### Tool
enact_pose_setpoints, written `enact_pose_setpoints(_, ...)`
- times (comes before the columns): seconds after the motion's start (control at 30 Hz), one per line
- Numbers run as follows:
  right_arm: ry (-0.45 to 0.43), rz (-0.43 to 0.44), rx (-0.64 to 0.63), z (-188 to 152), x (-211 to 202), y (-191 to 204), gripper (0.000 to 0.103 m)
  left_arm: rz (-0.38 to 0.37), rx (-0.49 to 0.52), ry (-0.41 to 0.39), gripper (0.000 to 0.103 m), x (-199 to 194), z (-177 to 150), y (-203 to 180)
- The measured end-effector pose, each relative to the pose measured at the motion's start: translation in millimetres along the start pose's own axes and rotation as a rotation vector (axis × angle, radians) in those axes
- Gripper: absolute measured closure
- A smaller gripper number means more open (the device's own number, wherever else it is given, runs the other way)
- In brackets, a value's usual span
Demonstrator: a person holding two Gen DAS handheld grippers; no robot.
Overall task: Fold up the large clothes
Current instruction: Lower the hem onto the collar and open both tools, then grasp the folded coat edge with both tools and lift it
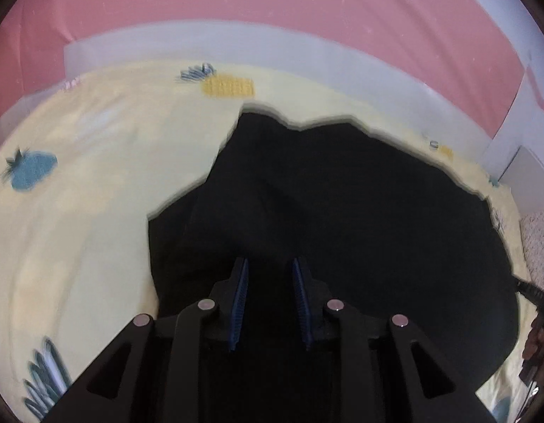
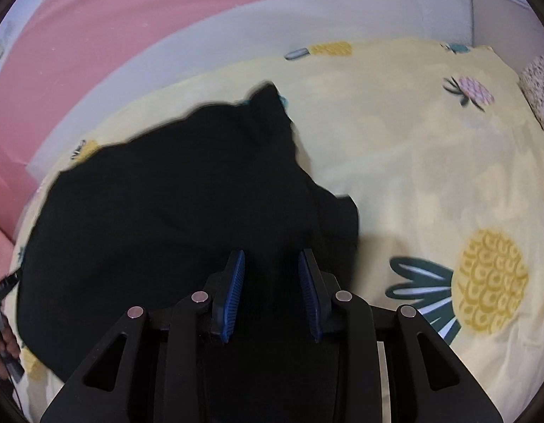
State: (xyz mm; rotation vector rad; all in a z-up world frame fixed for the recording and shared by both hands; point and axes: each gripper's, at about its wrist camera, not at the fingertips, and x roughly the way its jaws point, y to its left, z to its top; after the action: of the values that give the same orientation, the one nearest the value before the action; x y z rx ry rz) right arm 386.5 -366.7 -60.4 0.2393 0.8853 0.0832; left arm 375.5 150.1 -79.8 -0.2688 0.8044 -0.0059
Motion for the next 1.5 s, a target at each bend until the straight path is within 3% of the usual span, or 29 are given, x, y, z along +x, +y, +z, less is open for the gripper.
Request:
enact_pose_setpoints(0.07, 0.003, -0.028, 0.009, 1, 5, -6, 0.071, 0.009, 0.016, -0.026, 0.076, 5, -3, 1)
enact_pose_setpoints(0.27, 0.019, -0.080, 0.014, 4, -12, -4, 0.070, 0.070, 0.027, 0.020, 0.076, -1, 6, -8)
enact_pose_setpoints(0.53, -0.049, -0.003, -0.042, -41, -83, 21, 0.069, 0.089, 0.030, -0.013, 0.076, -64, -28, -4)
enact_pose_setpoints(0.67, 0.051, -0.016, -0.025, -65, -63, 13, 0.069, 0.105, -0.017, 0.049, 0.076, -56, -53, 15)
enact_pose_setpoints(0.8, 0.051, -0.013, 0.015, -71, -64, 3, 0.068, 0.113, -0.031, 0.055, 0.076, -65, -57, 13)
enact_pose_setpoints(0.87, 0.054, 0.003, 0.038, -73, -70, 1, 0.058, 0.094, -0.052, 0.060, 0.075, -74, -60, 12)
enact_pose_setpoints(0.93, 0.057, 0.026, 0.054, -77, -75, -2, 0.041, 0.075, -0.070, 0.071, 0.071, -84, -68, 12)
enact_pose_setpoints(1.1, 0.065, 0.074, 0.079, -101, -98, -4, 0.039, 0.038, -0.113, 0.107, 0.065, -108, -100, 14)
enact_pose_setpoints(1.27, 0.096, 0.118, 0.121, -132, -113, -4, 0.039, 0.015, -0.155, 0.152, 0.064, -131, -139, 18)
enact_pose_setpoints(1.4, 0.114, 0.160, 0.152, -151, -120, -3, 0.038, -0.005, -0.170, 0.170, 0.060, -145, -156, 19)
enact_pose_setpoints(1.5, 0.123, 0.172, 0.170, -157, -124, -6, 0.032, -0.012, -0.166, 0.163, 0.053, -153, -158, 20)
